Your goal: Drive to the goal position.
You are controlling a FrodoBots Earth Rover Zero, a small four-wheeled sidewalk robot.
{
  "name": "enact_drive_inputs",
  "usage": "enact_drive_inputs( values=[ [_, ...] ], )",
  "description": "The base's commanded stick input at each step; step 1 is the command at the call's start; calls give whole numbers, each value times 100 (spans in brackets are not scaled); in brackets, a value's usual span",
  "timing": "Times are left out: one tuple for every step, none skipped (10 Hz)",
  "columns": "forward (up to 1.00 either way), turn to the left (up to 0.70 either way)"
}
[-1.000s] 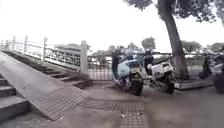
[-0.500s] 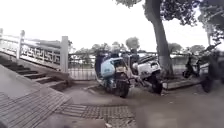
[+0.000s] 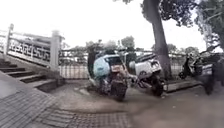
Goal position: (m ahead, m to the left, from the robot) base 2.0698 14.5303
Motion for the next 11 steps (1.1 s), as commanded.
enact_drive_inputs(
  values=[
    [45,0],
    [45,0],
    [45,16],
    [45,27],
    [45,27],
    [45,27],
    [45,27],
    [45,27],
    [45,27],
    [45,27],
    [30,80]
  ],
)
